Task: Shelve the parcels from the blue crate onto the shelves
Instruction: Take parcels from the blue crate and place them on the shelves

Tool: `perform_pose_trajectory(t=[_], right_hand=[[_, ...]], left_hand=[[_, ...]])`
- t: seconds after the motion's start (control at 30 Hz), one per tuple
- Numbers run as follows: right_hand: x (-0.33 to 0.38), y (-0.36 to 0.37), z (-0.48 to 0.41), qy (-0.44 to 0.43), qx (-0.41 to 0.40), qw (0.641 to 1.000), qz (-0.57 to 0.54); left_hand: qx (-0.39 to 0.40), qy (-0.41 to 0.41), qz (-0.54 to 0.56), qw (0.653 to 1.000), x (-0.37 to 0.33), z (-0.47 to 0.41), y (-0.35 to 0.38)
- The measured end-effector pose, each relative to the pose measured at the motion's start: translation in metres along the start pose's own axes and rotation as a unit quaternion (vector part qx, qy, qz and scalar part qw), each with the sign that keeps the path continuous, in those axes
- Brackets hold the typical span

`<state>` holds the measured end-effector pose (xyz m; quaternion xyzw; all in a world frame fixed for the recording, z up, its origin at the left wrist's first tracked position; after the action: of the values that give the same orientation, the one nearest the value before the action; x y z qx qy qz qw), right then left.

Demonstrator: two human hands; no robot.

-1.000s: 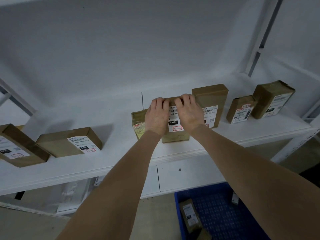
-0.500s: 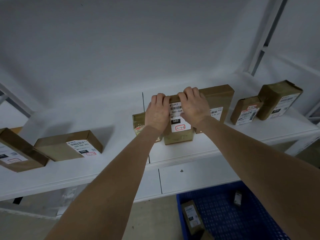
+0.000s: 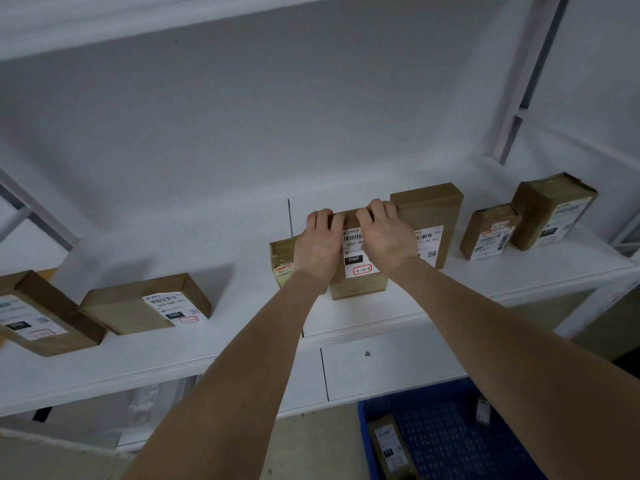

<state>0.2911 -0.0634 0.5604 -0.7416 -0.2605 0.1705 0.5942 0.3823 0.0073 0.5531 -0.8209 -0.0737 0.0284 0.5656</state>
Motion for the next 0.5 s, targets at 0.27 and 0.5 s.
perform_pose_trajectory(t=[0.27, 0.5], right_hand=[[0.006, 0.001, -0.015, 0.014, -0.015, 1.0, 0.001], [0.007, 0.006, -0.022, 0.011, -0.014, 1.0, -0.002]], left_hand=[[-0.024, -0.004, 0.014, 1.0, 0.01, -0.015, 0.005], [-0.025, -0.013, 0.046, 0.999, 0.014, -0.012, 0.007]])
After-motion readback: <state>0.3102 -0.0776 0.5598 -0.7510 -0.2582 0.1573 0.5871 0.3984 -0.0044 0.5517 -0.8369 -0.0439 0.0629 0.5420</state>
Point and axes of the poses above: each hand's wrist, its own z-axis away from the middle knuckle, its own y-axis out of the palm, x = y × z, the point moved 5 cm from there along -z, towards the middle knuckle, and after that the axes turned 13 degrees about y, right-handed, at the moved point
